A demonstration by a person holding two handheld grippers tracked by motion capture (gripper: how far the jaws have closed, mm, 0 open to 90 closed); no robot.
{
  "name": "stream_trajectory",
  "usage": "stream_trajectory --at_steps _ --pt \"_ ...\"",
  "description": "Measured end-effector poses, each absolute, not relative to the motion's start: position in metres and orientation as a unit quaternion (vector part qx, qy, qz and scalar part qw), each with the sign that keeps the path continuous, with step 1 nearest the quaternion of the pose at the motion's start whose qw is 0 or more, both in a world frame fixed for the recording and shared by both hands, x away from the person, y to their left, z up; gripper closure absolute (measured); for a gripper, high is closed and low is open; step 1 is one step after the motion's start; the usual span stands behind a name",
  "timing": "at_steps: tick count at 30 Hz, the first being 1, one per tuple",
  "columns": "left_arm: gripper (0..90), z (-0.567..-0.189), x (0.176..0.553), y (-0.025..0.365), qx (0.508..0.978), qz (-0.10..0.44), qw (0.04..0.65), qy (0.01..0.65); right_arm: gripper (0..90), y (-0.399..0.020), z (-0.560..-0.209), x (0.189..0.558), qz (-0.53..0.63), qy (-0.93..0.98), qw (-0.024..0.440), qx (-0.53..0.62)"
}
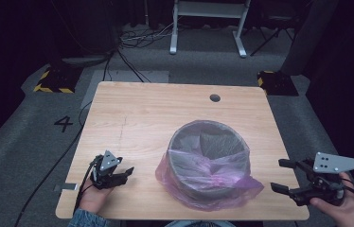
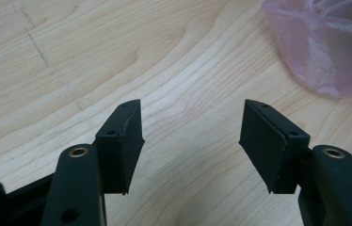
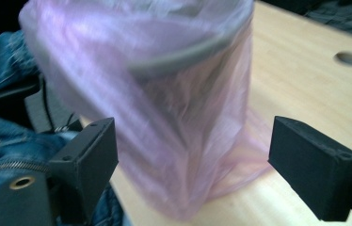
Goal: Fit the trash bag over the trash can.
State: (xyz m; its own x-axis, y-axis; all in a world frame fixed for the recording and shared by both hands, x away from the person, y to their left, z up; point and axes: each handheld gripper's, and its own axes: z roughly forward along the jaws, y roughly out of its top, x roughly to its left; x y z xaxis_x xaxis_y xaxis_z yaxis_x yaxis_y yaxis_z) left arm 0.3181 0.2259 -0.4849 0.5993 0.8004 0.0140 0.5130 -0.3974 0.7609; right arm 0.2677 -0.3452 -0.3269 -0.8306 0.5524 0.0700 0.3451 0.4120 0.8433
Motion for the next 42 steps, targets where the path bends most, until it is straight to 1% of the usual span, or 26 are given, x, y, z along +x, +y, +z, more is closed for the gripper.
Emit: stream_trajectory --at_steps 4,8,9,10,11,12,13,15,16,17,18,19,22,25,29,32,42 --pt "39.4 -0.488 0.317 0.227 0.811 0.194 0.365 0.414 16.0 -0.340 -0.313 0.276 0.477 0.825 0.136 0.272" --pt "39.7 -0.490 0.316 0.228 0.814 0.200 0.347 0.421 17.2 -0.333 -0.299 0.285 0.479 0.816 0.175 0.273" --pt "39.7 -0.491 0.315 0.228 0.813 0.201 0.345 0.424 19.6 -0.330 -0.294 0.288 0.482 0.813 0.180 0.274" --pt "39.7 -0.491 0.314 0.228 0.813 0.201 0.343 0.425 25.5 -0.328 -0.292 0.290 0.482 0.814 0.181 0.270" --pt "39.7 -0.492 0.314 0.228 0.813 0.201 0.342 0.426 31.3 -0.326 -0.289 0.292 0.483 0.815 0.174 0.268" --pt "39.7 -0.492 0.314 0.229 0.814 0.202 0.340 0.425 32.6 -0.324 -0.287 0.294 0.480 0.817 0.155 0.281" --pt "39.7 -0.492 0.313 0.228 0.813 0.201 0.340 0.429 30.7 -0.320 -0.284 0.297 0.475 0.818 0.147 0.288" --pt "39.7 -0.493 0.311 0.229 0.815 0.204 0.334 0.427 30.2 -0.312 -0.278 0.302 0.469 0.821 0.169 0.279" --pt "39.7 -0.494 0.311 0.229 0.814 0.201 0.334 0.430 29.2 -0.308 -0.276 0.304 0.469 0.821 0.170 0.277" --pt "39.7 -0.494 0.310 0.230 0.813 0.202 0.333 0.432 28.3 -0.306 -0.276 0.305 0.470 0.821 0.166 0.278" --pt "39.6 -0.495 0.310 0.230 0.813 0.202 0.333 0.433 28.2 -0.302 -0.274 0.308 0.474 0.818 0.149 0.290" --pt "39.6 -0.495 0.310 0.231 0.813 0.204 0.332 0.433 28.3 -0.298 -0.273 0.310 0.481 0.816 0.145 0.286" --pt "39.5 -0.496 0.309 0.231 0.812 0.203 0.329 0.437 26.8 -0.286 -0.268 0.316 0.494 0.813 0.156 0.267" --pt "39.4 -0.498 0.309 0.231 0.813 0.204 0.324 0.438 26.2 -0.272 -0.265 0.321 0.497 0.817 0.157 0.247" --pt "38.2 -0.499 0.311 0.232 0.811 0.203 0.327 0.440 26.4 -0.252 -0.263 0.327 0.504 0.809 0.155 0.258" --pt "36.6 -0.499 0.311 0.233 0.810 0.203 0.329 0.440 23.8 -0.236 -0.262 0.329 0.508 0.808 0.152 0.256" --pt "34.1 -0.504 0.314 0.238 0.801 0.192 0.353 0.443 23.4 -0.187 -0.261 0.331 0.526 0.804 0.140 0.239"
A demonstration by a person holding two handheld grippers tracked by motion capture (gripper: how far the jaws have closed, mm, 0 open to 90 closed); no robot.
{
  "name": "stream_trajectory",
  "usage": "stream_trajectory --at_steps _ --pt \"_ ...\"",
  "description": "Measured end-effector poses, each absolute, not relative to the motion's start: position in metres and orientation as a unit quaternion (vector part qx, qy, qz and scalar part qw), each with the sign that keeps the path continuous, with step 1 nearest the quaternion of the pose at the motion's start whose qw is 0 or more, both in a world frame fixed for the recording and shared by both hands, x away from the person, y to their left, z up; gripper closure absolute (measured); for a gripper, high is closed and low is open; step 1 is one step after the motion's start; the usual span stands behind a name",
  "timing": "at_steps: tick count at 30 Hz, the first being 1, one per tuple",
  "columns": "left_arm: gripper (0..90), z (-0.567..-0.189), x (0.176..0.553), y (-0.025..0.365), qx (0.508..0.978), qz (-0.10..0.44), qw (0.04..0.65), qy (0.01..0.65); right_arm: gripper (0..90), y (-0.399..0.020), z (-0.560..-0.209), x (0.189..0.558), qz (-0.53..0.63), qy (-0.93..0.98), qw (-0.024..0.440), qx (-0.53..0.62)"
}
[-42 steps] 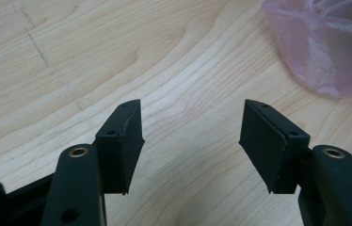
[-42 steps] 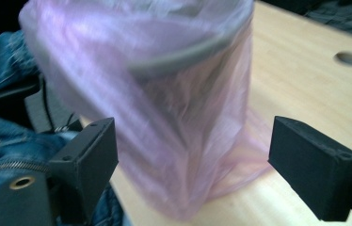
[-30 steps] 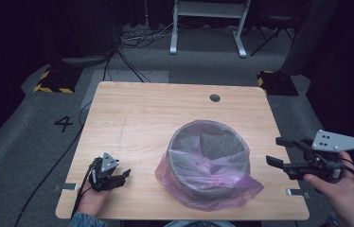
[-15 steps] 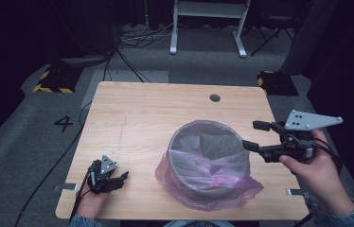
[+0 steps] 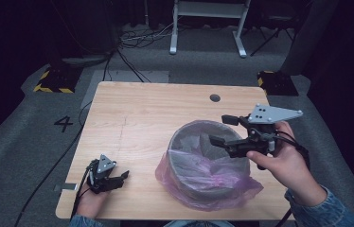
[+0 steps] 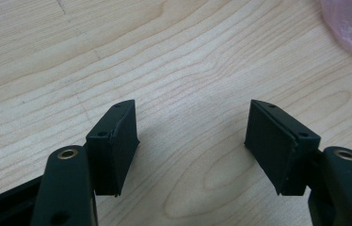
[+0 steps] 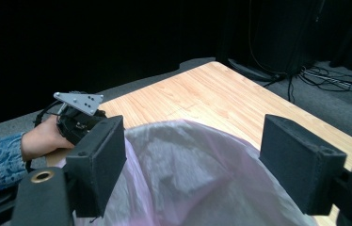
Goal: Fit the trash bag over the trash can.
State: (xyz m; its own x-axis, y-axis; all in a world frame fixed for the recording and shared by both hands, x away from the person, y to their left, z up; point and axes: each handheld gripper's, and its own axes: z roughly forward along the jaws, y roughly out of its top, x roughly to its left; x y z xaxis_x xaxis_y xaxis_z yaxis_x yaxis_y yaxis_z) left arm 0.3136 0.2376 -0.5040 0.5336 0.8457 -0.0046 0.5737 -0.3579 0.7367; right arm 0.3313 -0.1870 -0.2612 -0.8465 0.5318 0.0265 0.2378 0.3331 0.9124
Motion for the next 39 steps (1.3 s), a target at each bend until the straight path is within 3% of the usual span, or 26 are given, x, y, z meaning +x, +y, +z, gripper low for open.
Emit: stream_trajectory --at_steps 14,18,20,39 --pt "32.5 -0.504 0.314 0.238 0.801 0.189 0.352 0.446 24.6 -0.134 -0.298 0.345 0.482 0.845 0.106 0.206" --pt "32.5 -0.504 0.314 0.238 0.801 0.189 0.352 0.446 28.4 -0.125 -0.313 0.350 0.455 0.864 0.094 0.194" --pt "32.3 -0.504 0.314 0.238 0.801 0.190 0.351 0.447 37.0 -0.121 -0.323 0.353 0.439 0.878 0.078 0.175" --pt "31.8 -0.504 0.315 0.238 0.800 0.191 0.351 0.447 26.7 -0.103 -0.372 0.380 0.328 0.925 0.055 0.184"
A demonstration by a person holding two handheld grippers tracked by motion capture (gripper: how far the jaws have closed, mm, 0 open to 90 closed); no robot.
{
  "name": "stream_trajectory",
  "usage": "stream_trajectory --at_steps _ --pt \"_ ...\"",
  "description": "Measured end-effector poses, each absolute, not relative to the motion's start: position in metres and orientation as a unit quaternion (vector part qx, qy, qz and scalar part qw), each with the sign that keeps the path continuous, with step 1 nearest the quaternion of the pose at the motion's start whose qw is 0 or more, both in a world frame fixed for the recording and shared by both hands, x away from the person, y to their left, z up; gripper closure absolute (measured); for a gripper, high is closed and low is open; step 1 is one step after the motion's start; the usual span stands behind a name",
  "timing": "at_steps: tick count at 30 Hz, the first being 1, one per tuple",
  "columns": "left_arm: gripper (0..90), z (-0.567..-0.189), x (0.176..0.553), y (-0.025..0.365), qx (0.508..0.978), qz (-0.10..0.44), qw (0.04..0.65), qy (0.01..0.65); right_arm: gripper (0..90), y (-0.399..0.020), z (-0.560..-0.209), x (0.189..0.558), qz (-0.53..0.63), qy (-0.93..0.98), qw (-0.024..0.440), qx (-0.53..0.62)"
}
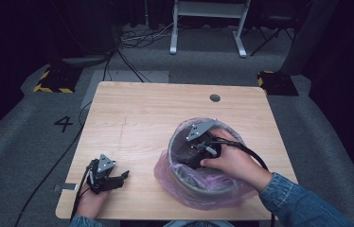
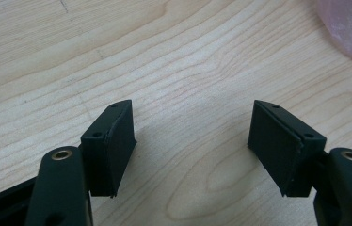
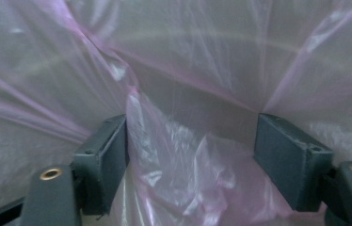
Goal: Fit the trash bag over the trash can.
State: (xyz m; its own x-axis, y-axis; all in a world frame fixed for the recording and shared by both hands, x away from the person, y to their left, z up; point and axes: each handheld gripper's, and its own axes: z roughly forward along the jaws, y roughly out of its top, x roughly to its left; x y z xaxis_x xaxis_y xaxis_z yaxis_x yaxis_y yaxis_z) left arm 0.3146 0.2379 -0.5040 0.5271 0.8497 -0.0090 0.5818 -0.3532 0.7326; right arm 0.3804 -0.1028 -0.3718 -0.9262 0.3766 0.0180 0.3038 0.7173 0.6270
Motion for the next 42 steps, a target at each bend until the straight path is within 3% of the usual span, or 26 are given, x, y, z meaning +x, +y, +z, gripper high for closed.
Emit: stream_trajectory --at_steps 23,42 --pt "31.7 -0.504 0.315 0.238 0.800 0.190 0.352 0.447 22.9 -0.090 -0.415 0.388 0.200 0.966 -0.014 0.162" --pt "31.6 -0.504 0.315 0.238 0.800 0.190 0.351 0.447 24.0 -0.123 -0.332 0.378 0.353 0.918 0.042 0.175"
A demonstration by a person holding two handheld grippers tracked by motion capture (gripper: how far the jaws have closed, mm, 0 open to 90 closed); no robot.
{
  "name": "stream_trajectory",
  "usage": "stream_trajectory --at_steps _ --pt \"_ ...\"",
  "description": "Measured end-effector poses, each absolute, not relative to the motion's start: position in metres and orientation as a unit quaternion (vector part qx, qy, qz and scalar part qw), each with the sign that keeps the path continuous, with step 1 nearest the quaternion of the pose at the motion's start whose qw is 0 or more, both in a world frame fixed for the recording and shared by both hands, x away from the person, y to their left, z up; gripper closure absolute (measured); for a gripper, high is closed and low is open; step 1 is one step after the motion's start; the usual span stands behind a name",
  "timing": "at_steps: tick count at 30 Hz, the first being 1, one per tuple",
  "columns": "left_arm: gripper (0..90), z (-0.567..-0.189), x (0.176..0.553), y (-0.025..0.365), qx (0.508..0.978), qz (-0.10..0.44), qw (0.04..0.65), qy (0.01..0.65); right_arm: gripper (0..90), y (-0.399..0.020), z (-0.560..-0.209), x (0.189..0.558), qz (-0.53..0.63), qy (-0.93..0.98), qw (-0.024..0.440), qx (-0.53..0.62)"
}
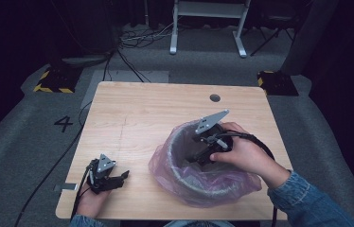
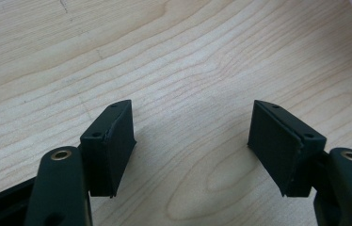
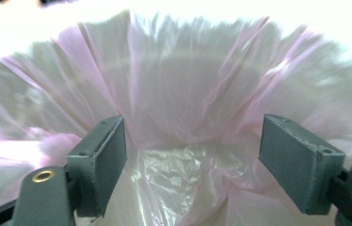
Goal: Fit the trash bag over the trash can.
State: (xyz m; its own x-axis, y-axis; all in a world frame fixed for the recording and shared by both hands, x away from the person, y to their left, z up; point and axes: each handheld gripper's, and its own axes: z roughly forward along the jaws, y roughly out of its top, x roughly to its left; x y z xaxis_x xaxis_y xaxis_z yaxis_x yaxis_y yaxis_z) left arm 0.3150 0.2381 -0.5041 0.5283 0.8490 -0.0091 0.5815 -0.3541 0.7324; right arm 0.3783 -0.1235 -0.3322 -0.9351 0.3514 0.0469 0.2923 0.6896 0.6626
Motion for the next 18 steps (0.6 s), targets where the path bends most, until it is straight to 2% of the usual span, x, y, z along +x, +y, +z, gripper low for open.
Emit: stream_trajectory --at_steps 8,18 --pt "31.5 -0.504 0.315 0.238 0.801 0.191 0.351 0.447 24.3 -0.145 -0.303 0.374 0.411 0.888 0.078 0.190" --pt "30.6 -0.504 0.317 0.238 0.800 0.192 0.351 0.448 24.4 -0.197 -0.280 0.375 0.440 0.854 0.126 0.248"
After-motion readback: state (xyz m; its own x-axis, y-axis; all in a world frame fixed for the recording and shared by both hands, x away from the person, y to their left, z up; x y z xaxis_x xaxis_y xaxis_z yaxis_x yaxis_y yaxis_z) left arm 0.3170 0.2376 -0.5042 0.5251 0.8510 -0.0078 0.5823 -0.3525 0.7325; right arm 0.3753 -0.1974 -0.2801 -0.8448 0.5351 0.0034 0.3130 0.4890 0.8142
